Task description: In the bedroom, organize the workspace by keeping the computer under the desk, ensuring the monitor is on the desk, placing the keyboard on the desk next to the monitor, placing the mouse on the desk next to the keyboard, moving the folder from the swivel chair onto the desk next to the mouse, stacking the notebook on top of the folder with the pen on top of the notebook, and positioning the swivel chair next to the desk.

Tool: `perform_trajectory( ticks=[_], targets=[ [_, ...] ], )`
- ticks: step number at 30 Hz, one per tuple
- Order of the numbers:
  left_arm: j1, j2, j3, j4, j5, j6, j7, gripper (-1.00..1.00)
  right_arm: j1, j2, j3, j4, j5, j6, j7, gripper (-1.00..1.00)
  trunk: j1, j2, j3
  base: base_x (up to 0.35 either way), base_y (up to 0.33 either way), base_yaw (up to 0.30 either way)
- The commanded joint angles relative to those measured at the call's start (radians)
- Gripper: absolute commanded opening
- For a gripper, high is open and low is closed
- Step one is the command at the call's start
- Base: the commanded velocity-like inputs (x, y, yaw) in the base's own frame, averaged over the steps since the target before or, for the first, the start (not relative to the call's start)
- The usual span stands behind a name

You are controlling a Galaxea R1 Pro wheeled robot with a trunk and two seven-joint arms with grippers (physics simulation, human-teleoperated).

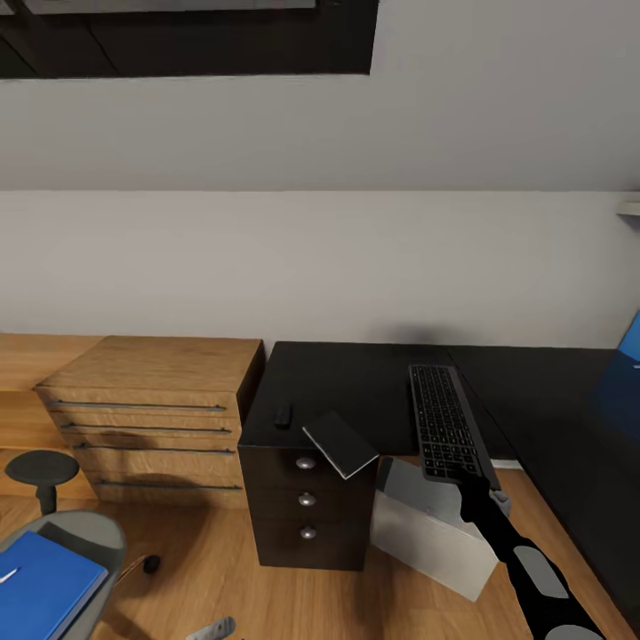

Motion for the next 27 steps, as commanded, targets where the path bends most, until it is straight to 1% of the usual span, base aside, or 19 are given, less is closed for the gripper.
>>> perform_trajectory(
  ticks=[1,12,15,17,24,27],
  targets=[
    [-0.001,-0.001,0.002,0.001,0.010,-0.002,-0.002,1.00,-0.001,0.000,-0.004,0.000,-0.005,0.008,0.001,-1.00,-0.004,0.007,0.002,0.000,0.000,0.000],
    [-0.001,-0.001,0.001,0.025,0.008,-0.002,-0.002,1.00,-0.001,-0.004,-0.002,-0.097,-0.001,0.010,-0.010,-1.00,-0.046,0.084,0.037,0.000,0.000,0.000],
    [-0.001,-0.001,0.001,0.026,0.008,-0.001,-0.002,1.00,-0.001,-0.010,-0.001,-0.110,-0.001,0.013,-0.032,-1.00,-0.058,0.105,0.046,0.000,0.000,0.000],
    [-0.001,-0.001,0.000,0.028,0.008,-0.002,-0.002,1.00,-0.001,-0.018,-0.001,-0.123,0.000,0.025,-0.042,-1.00,-0.065,0.119,0.052,0.000,0.000,0.000],
    [-0.001,-0.002,0.000,0.031,0.008,-0.002,-0.002,1.00,-0.001,-0.038,-0.001,-0.153,0.002,0.128,-0.053,-1.00,-0.092,0.168,0.074,0.000,0.000,0.000],
    [-0.001,-0.002,0.000,0.031,0.008,-0.002,-0.001,1.00,-0.001,-0.051,0.001,-0.161,0.008,0.162,-0.059,-1.00,-0.104,0.189,0.084,0.000,0.000,0.000]
  ],
)
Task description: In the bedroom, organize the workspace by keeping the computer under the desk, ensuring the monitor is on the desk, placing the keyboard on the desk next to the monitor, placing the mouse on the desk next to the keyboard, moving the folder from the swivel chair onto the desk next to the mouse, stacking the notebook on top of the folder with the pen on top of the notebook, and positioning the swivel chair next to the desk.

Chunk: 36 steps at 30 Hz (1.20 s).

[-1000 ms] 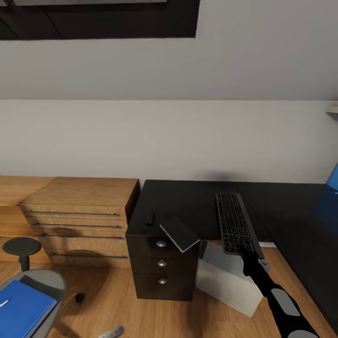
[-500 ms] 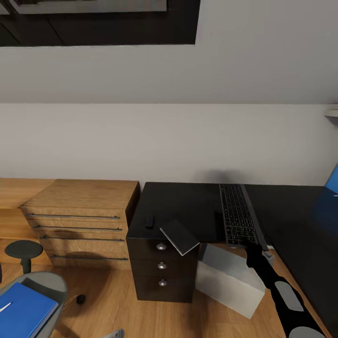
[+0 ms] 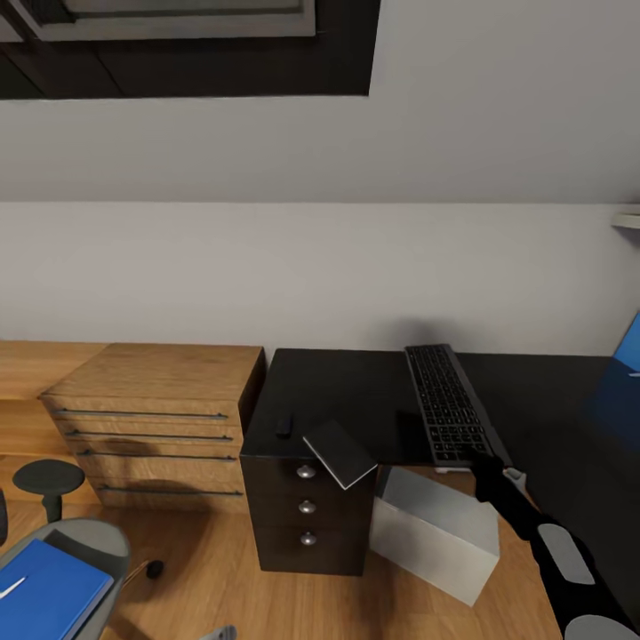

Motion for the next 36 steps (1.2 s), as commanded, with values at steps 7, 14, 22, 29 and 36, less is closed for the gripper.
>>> perform_trajectory(
  ticks=[7,14,22,29,36],
  targets=[
    [-0.001,0.000,0.002,0.001,0.010,-0.002,-0.003,1.00,-0.001,-0.028,-0.002,-0.003,0.005,0.043,-0.033,-1.00,-0.027,0.049,0.021,0.000,0.000,0.000],
    [-0.001,0.001,0.002,0.001,0.010,-0.002,-0.003,1.00,-0.001,-0.047,-0.004,-0.003,0.006,0.103,-0.043,-1.00,-0.042,0.077,0.034,0.000,0.000,0.000],
    [-0.001,0.000,0.002,0.001,0.009,-0.024,-0.004,1.00,-0.001,-0.059,-0.006,0.006,0.006,0.110,-0.066,-1.00,-0.042,0.077,0.034,0.000,0.000,0.000],
    [-0.001,0.000,0.002,0.001,0.008,-0.043,-0.004,1.00,-0.001,-0.060,-0.005,0.008,0.006,0.110,-0.056,-1.00,-0.042,0.077,0.034,0.000,0.000,0.000],
    [-0.001,0.000,0.002,0.001,0.008,-0.045,-0.004,1.00,-0.001,-0.060,-0.005,0.017,0.006,0.110,-0.027,-1.00,-0.042,0.077,0.034,0.000,0.000,0.000]
  ],
)
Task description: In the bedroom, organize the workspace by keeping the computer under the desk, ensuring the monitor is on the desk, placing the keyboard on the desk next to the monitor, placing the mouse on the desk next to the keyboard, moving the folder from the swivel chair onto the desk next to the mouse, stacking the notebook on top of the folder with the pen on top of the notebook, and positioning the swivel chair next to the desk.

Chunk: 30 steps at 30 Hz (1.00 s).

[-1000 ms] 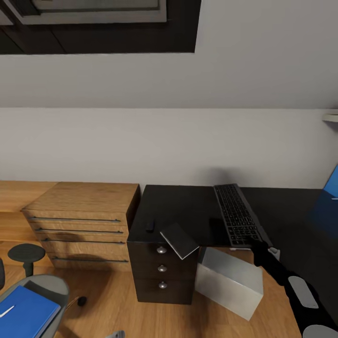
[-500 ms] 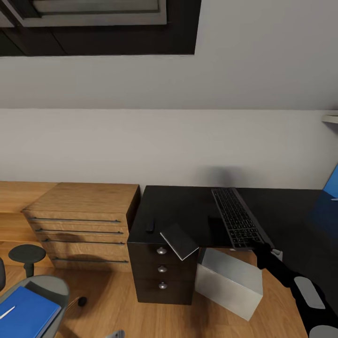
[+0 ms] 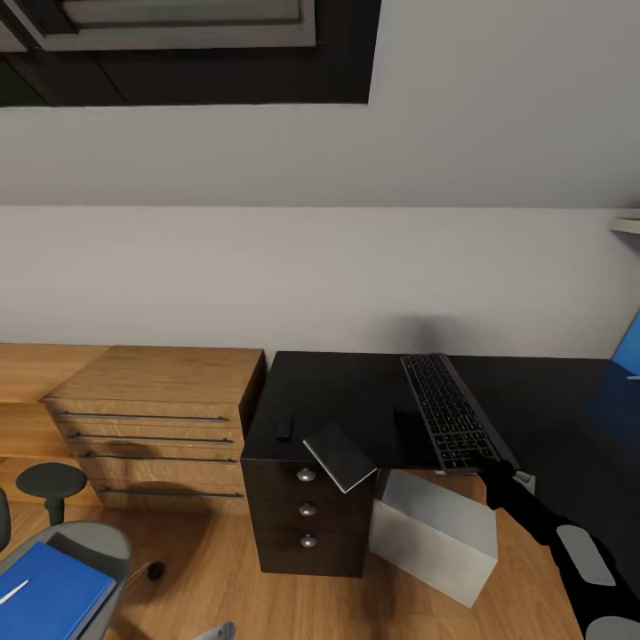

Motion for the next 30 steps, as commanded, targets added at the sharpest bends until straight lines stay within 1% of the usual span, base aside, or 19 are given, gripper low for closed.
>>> perform_trajectory(
  ticks=[1,12,22,30],
  targets=[
    [-0.001,0.000,0.002,0.001,0.010,-0.002,-0.002,1.00,-0.001,0.000,-0.004,0.001,-0.002,0.008,0.002,-1.00,0.000,-0.001,-0.001,0.000,0.000,0.000],
    [-0.001,0.001,0.002,0.001,0.011,-0.005,-0.002,1.00,-0.001,0.005,-0.004,0.005,-0.002,0.006,0.005,-1.00,0.000,-0.001,-0.001,-0.019,0.000,0.000],
    [-0.001,0.001,0.002,0.009,0.011,-0.004,-0.003,1.00,-0.001,0.007,-0.004,0.006,-0.002,0.005,0.002,-1.00,0.000,-0.001,-0.001,-0.303,0.000,0.000],
    [-0.001,0.001,0.002,0.013,0.011,-0.005,-0.003,1.00,-0.001,0.007,-0.003,0.029,-0.002,-0.020,0.000,-1.00,0.000,-0.001,-0.001,-0.331,0.000,0.000]
  ],
)
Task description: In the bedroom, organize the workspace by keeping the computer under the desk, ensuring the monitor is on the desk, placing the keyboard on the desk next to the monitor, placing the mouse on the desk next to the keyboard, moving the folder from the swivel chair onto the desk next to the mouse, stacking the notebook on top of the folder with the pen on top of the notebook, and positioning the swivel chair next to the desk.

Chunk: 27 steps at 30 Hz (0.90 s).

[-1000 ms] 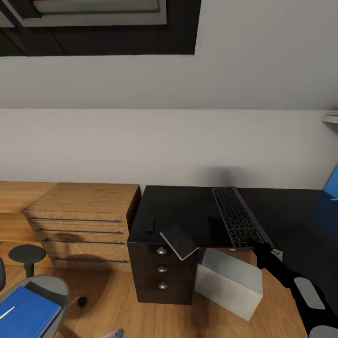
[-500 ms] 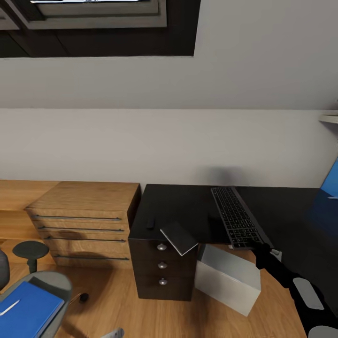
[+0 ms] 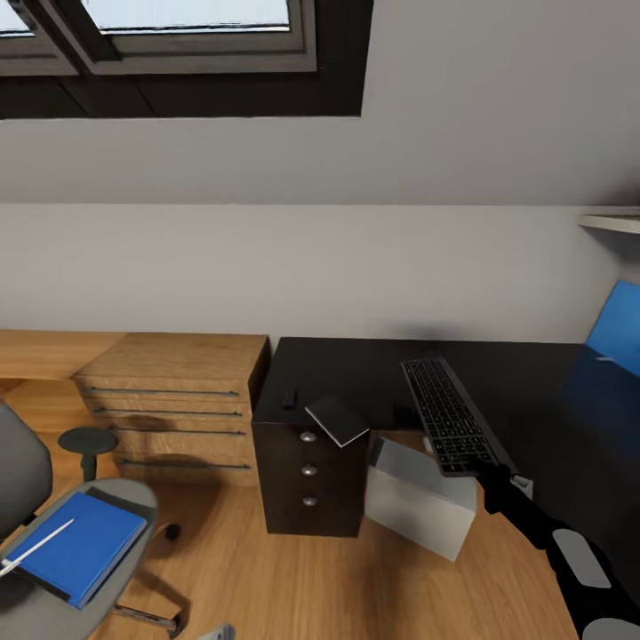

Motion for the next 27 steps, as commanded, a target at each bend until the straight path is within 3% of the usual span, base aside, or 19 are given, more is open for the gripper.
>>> perform_trajectory(
  ticks=[1,27],
  targets=[
    [-0.001,0.000,0.002,0.001,0.010,-0.002,-0.002,1.00,-0.001,0.000,-0.004,0.003,-0.006,0.008,0.001,-1.00,-0.001,-0.001,-0.001,-0.332,0.000,0.000],
    [-0.001,0.000,0.002,0.002,0.010,-0.001,-0.002,1.00,-0.001,0.002,-0.002,0.008,-0.008,0.011,0.009,-1.00,-0.001,-0.001,-0.001,-0.332,0.000,0.000]
  ],
)
